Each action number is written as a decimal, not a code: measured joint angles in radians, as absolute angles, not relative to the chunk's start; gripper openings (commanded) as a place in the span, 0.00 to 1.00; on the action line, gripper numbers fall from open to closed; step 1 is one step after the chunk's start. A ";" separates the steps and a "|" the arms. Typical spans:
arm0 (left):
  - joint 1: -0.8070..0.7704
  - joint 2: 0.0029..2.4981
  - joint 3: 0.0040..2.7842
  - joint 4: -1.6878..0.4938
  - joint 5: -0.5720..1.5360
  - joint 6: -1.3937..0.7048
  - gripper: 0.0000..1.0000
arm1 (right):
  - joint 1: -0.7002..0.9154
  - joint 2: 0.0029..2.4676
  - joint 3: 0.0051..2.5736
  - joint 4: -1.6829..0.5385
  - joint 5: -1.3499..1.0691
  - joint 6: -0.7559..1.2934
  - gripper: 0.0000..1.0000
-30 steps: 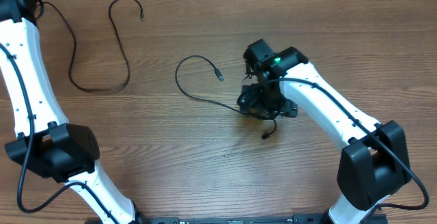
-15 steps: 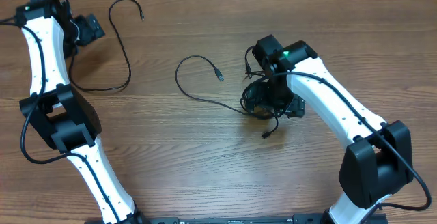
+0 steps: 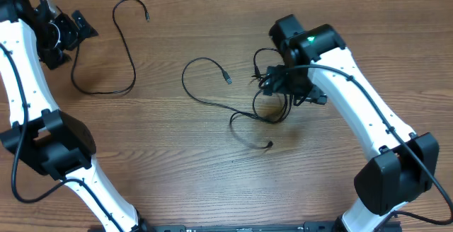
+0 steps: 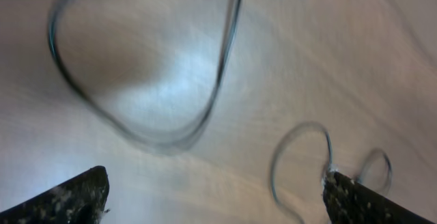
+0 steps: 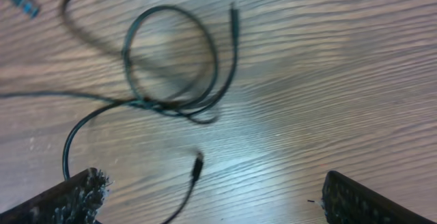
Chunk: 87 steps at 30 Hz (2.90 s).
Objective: Untangle cables
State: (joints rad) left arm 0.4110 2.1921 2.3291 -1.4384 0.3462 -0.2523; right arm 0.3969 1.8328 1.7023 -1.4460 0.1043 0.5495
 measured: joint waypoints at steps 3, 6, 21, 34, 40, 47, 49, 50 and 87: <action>0.399 2.180 2.331 -1.533 0.353 -0.247 1.00 | 0.357 1.833 1.702 -1.450 0.116 0.550 1.00; 0.380 2.185 2.329 -1.587 0.304 -0.234 1.00 | 0.326 1.833 1.702 -1.450 0.122 0.550 1.00; 0.354 2.193 1.974 -1.408 0.070 -0.661 1.00 | 0.309 1.833 1.702 -1.443 0.131 0.550 1.00; 0.354 2.196 1.785 -1.077 0.066 -0.796 0.78 | 0.309 1.833 1.702 -1.443 0.131 0.550 1.00; 0.354 2.196 1.692 -0.962 0.066 -0.822 0.73 | 0.309 1.833 1.702 -1.443 0.131 0.550 1.00; 0.354 2.186 1.616 -0.836 0.053 -0.809 0.34 | 0.309 1.833 1.702 -1.444 0.131 0.550 1.00; 0.355 2.186 1.615 -0.822 0.046 -0.791 0.09 | 0.309 1.833 1.702 -1.443 0.131 0.550 1.00; 0.356 2.186 1.614 -0.819 0.039 -0.772 0.04 | 0.309 1.833 1.702 -1.443 0.131 0.550 1.00; 0.363 2.263 2.449 -0.924 -0.601 0.132 0.04 | 0.309 1.833 1.702 -1.441 0.131 0.550 1.00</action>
State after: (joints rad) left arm 0.3626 2.2627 2.4485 -0.9237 -0.6006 0.1322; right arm 0.3092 1.8328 1.7023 -1.4406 0.1310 0.5495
